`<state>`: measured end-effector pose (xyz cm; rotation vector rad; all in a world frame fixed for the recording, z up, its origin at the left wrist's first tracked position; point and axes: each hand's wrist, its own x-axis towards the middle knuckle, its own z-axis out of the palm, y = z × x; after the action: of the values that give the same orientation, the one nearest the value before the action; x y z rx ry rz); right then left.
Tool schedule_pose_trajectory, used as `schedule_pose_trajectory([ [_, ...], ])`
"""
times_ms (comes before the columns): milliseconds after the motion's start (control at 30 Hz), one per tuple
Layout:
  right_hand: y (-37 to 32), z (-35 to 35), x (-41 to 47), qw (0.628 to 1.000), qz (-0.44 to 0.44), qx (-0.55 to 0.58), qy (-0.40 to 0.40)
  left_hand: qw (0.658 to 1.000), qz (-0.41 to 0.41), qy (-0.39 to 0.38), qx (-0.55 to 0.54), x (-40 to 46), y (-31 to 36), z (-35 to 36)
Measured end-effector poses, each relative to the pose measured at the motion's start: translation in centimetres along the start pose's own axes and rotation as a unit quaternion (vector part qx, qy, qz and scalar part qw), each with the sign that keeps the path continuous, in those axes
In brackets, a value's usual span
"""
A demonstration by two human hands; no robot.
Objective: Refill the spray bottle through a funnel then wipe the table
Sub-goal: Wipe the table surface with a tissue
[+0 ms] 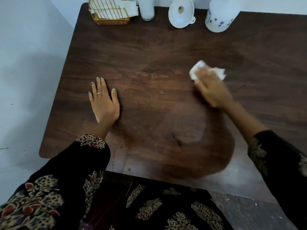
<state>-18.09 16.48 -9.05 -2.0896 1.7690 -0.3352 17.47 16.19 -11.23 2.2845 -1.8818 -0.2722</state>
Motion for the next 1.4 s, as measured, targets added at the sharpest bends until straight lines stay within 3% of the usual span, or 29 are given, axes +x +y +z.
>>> schedule_pose_trajectory([
  [133,1.7,-0.6,2.6,0.983,0.175,-0.012,0.045,1.000,-0.001,-0.001,0.001,0.0,0.0,0.0],
  [200,-2.4,1.9,1.6,0.985,0.167,0.015,0.036,1.000,-0.002,0.001,0.001,0.0,0.0,0.0],
  [300,-10.3,6.7,-3.1,0.999,-0.017,0.029,-0.020,1.000,-0.002,0.002,-0.001,0.0,0.0,0.1],
  [367,-14.0,9.1,-6.6,0.987,-0.145,0.017,-0.063,1.000,0.001,0.003,0.000,0.0,0.0,0.1],
  [433,-14.7,9.6,-8.2,0.964,-0.243,-0.019,-0.110,1.000,0.001,0.006,-0.002,0.0,0.0,0.1],
  [500,-12.6,8.3,-7.4,0.949,-0.287,-0.030,-0.127,1.000,0.001,0.006,-0.002,0.0,0.0,0.1],
  [600,-6.5,4.2,-3.5,0.978,-0.187,0.036,-0.086,1.000,-0.001,0.006,0.001,0.1,0.0,0.0],
  [700,1.1,-1.1,-0.4,0.996,-0.017,0.078,0.034,1.000,0.000,0.004,0.000,0.1,0.0,0.0],
  [767,4.7,-3.4,0.5,0.989,0.113,0.056,0.074,1.000,0.000,0.006,-0.002,0.0,0.0,0.0],
  [833,6.0,-2.8,1.0,0.976,0.211,-0.022,0.054,1.000,-0.001,0.011,-0.005,0.0,-0.1,0.0],
  [933,0.9,1.0,-0.7,0.981,0.176,-0.081,-0.014,1.000,-0.002,0.010,-0.007,-0.1,0.0,0.0],
  [1033,-8.6,5.9,-6.5,0.996,-0.015,-0.011,-0.091,1.000,-0.001,0.013,-0.005,-0.1,0.0,0.0],
  [1100,-13.6,8.4,-10.8,0.978,-0.158,-0.018,-0.132,1.000,-0.001,0.013,-0.006,0.0,0.0,0.0],
  [1200,-13.2,8.6,-12.2,0.936,-0.301,-0.078,-0.166,1.000,-0.001,0.010,-0.002,0.0,0.0,0.0],
  [1300,-8.8,4.6,-8.4,0.949,-0.277,-0.014,-0.149,1.000,-0.001,0.010,0.001,0.0,0.0,0.0],
  [1400,-0.3,-0.9,-3.4,0.997,-0.054,-0.009,-0.056,1.000,-0.002,0.005,0.003,-0.1,0.0,0.0],
])
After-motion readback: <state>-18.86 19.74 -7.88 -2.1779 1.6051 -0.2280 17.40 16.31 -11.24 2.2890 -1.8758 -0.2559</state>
